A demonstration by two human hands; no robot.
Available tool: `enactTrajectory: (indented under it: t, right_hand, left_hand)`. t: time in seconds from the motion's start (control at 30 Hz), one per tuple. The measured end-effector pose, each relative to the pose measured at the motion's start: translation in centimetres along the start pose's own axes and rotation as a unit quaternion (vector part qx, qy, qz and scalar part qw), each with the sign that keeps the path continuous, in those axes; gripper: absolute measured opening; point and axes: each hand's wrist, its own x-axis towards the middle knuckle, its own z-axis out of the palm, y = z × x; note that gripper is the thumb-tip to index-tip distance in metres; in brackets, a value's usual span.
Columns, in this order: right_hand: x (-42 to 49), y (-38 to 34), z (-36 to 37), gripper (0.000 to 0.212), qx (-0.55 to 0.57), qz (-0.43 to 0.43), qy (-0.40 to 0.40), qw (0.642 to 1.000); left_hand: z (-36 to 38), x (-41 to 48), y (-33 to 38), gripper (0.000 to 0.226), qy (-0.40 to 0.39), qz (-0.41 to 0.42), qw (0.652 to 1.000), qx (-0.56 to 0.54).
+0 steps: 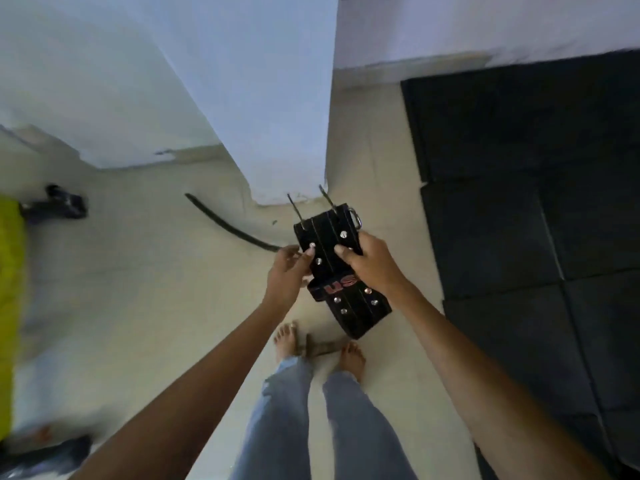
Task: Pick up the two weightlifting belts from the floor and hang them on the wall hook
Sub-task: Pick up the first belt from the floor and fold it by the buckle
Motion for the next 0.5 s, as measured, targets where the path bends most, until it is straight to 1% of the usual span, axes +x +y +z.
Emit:
enactTrajectory:
  t: [0.07, 0.13, 0.2, 0.27, 0.33, 0.4, 0.5]
  right_hand:
    - [-2.8, -5.2, -2.7, 0.023, 0.042, -0.015, 0.020, 0.999]
    - [-5.8, -9.3, -4.6, 0.024, 0.082, -0.033, 0.038, 0.995]
    - [-8.8, -12.5, -5.7, 0.025, 0.130, -0.039, 0.052, 0.989]
    - [-11.4, -15.0, -6.4, 0.026, 0.163, -0.060, 0.073, 0.982]
    - [-13.4, -17.3, -7.2, 0.027, 0.169, -0.093, 0.104, 0.976]
    - [-14.8, -19.7, -8.2, 0.028, 0.168, -0.117, 0.132, 0.970]
    - [-16.1, -23.3, -10.0, 0.035, 0.161, -0.138, 0.168, 0.963]
  left_hand:
    - [-0.6, -3.8, 4.9, 0.029, -0.020, 0.034, 0.998, -0.050]
    - [-1.1, -7.5, 8.9, 0.029, -0.014, 0.081, 0.994, -0.076]
    - [-1.5, -11.1, 11.8, 0.033, -0.014, 0.108, 0.989, -0.099]
    - [-1.8, -14.3, 13.5, 0.040, -0.027, 0.126, 0.984, -0.126]
    - [-2.0, -17.0, 14.4, 0.041, -0.044, 0.144, 0.978, -0.142]
    - [-2.2, -19.1, 15.0, 0.037, -0.051, 0.180, 0.973, -0.138]
    - [-2.7, -21.5, 16.5, 0.047, -0.053, 0.244, 0.957, -0.148]
